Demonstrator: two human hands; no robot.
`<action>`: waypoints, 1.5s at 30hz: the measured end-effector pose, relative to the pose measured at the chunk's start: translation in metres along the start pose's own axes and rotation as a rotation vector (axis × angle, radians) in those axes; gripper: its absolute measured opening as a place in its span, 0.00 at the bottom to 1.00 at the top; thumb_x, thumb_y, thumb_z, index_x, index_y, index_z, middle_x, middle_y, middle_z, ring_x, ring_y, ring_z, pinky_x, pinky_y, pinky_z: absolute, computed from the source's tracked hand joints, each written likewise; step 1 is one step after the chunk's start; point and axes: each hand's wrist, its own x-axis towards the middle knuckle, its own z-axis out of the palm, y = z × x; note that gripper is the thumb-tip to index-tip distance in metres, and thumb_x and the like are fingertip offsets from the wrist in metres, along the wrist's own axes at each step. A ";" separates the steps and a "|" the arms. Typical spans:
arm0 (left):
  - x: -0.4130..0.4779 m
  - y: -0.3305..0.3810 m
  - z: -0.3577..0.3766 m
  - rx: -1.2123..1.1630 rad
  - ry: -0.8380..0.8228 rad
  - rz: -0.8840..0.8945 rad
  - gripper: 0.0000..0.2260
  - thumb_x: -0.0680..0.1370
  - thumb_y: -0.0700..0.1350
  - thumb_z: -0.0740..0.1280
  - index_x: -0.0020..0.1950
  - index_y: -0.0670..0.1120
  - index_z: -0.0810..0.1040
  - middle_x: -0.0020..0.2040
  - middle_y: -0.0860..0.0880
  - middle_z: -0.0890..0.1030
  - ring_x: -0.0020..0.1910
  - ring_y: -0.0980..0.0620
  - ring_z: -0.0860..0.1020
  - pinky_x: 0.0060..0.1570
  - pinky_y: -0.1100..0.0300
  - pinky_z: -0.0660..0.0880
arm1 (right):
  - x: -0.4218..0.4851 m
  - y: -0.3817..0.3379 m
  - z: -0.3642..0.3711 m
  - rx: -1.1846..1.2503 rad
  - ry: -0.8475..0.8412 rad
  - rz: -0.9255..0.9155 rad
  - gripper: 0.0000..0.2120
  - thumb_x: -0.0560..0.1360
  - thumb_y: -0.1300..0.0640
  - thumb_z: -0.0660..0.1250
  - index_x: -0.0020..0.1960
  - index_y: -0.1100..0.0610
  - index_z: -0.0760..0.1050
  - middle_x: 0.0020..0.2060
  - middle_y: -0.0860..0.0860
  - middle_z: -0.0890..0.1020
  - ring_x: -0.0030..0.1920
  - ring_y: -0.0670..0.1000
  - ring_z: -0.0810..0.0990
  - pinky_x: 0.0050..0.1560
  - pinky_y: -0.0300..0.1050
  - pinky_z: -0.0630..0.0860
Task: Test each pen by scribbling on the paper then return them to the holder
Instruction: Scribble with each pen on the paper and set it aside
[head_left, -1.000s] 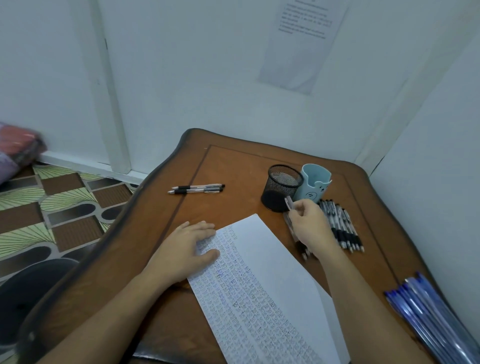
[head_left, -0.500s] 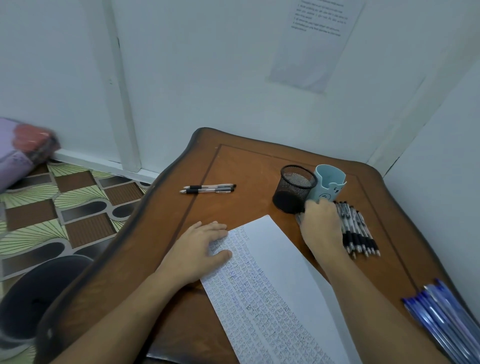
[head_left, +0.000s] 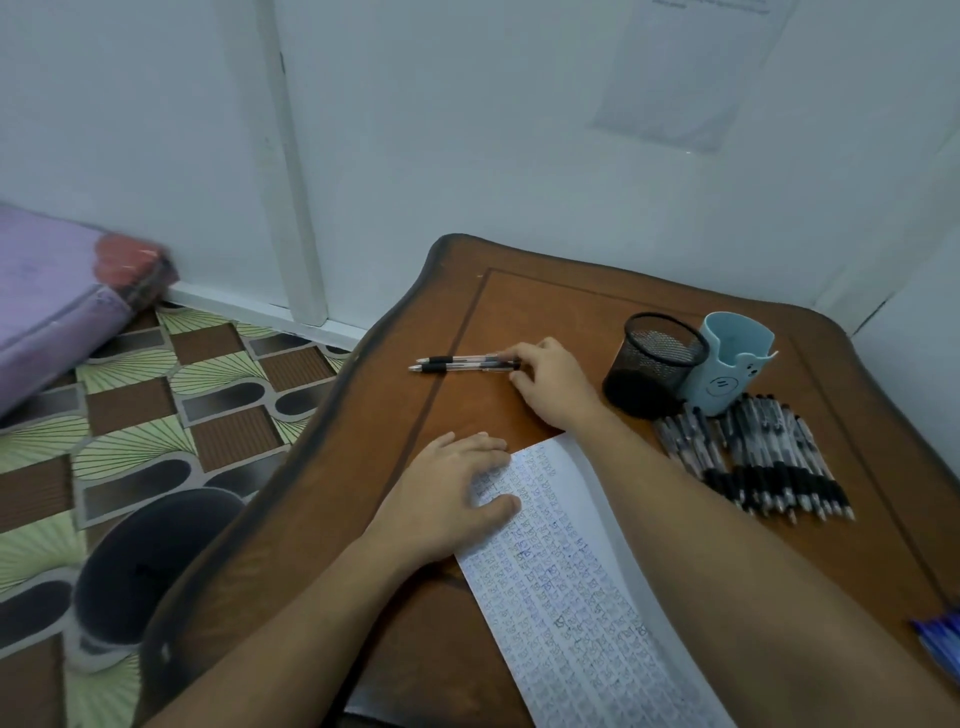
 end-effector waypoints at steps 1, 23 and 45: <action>0.001 0.000 0.000 0.003 -0.001 0.000 0.24 0.76 0.59 0.66 0.71 0.52 0.72 0.72 0.59 0.68 0.72 0.65 0.59 0.71 0.66 0.46 | 0.001 0.001 0.001 -0.020 0.003 0.001 0.11 0.82 0.55 0.62 0.61 0.48 0.77 0.53 0.49 0.71 0.55 0.51 0.72 0.56 0.49 0.73; -0.002 0.004 0.002 -0.003 -0.014 -0.026 0.31 0.70 0.65 0.59 0.70 0.53 0.73 0.71 0.60 0.69 0.66 0.72 0.57 0.69 0.68 0.45 | -0.081 -0.011 -0.066 1.477 0.153 0.145 0.05 0.85 0.56 0.55 0.54 0.55 0.69 0.39 0.55 0.82 0.38 0.54 0.82 0.44 0.54 0.82; 0.000 0.004 0.002 0.017 -0.007 -0.026 0.35 0.68 0.69 0.55 0.70 0.54 0.73 0.71 0.61 0.69 0.66 0.74 0.56 0.70 0.67 0.46 | -0.105 0.031 -0.028 1.362 0.085 0.168 0.18 0.74 0.44 0.64 0.45 0.60 0.78 0.31 0.56 0.80 0.30 0.51 0.77 0.27 0.39 0.70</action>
